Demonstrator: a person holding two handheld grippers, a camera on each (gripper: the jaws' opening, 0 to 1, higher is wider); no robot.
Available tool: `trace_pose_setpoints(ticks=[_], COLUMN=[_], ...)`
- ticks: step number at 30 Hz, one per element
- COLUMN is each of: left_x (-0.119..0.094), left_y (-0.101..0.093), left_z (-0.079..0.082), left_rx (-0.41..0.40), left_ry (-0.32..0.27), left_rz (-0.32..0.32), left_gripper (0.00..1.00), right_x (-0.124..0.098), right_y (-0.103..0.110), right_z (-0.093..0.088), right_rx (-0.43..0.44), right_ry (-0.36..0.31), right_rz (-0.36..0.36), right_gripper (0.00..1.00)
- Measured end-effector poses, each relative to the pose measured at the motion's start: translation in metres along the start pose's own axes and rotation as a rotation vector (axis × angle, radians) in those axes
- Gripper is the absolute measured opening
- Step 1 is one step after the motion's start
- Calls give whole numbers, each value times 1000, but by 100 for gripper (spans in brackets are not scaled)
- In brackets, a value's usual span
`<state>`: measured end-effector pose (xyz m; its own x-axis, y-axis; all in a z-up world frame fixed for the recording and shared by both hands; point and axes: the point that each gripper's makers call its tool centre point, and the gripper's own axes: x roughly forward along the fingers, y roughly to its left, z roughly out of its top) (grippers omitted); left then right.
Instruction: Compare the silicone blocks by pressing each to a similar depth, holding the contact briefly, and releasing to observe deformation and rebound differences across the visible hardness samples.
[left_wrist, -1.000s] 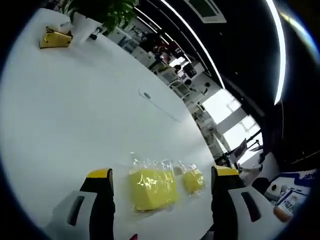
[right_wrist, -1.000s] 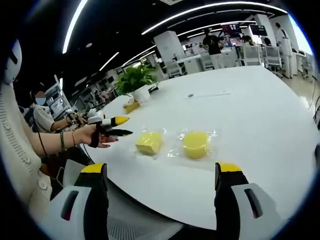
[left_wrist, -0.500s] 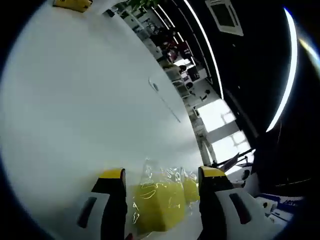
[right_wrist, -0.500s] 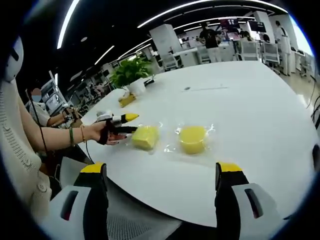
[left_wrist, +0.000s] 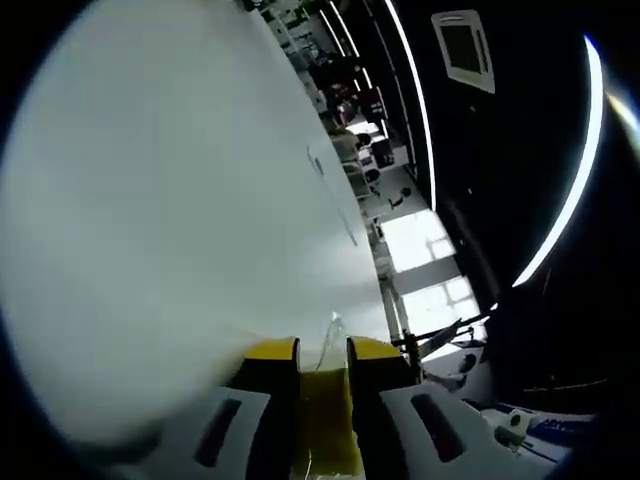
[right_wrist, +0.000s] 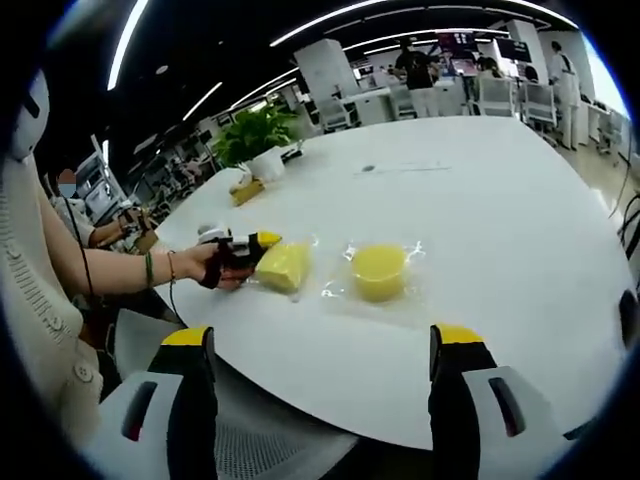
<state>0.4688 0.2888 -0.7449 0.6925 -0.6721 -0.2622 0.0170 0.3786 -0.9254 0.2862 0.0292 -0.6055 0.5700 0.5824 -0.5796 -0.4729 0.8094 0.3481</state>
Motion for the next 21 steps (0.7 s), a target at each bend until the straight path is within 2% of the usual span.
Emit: trace_pose_setpoints(ticks=[2,6,8,9,15,21], left_x=[0,-2,-3,-4,-9,-15], left_y=[-1,-7,-12,-11,-28,-49], left_z=[0,3,0,-1,-10,-22], left_rx=[-2,50,136,185,284,300], left_ry=[-4,-23,-13,-5,0,18], left_rz=[-13,-31,-44,-31,-16,33], left_gripper=[11,2,0,0,0,0], right_x=[-1,-2,-2,-2,-1,0], right_y=[0,-1,-1,-1,1,4], right_z=[-1,-2,-3,-4,-5,-3], right_rx=[-1,0,-4,-4,-12,-19], right_ry=[3,4,9,11,14,3], right_rz=[-1,-2,2,2,15,28], right_gripper=[82,82,81,81,81,80])
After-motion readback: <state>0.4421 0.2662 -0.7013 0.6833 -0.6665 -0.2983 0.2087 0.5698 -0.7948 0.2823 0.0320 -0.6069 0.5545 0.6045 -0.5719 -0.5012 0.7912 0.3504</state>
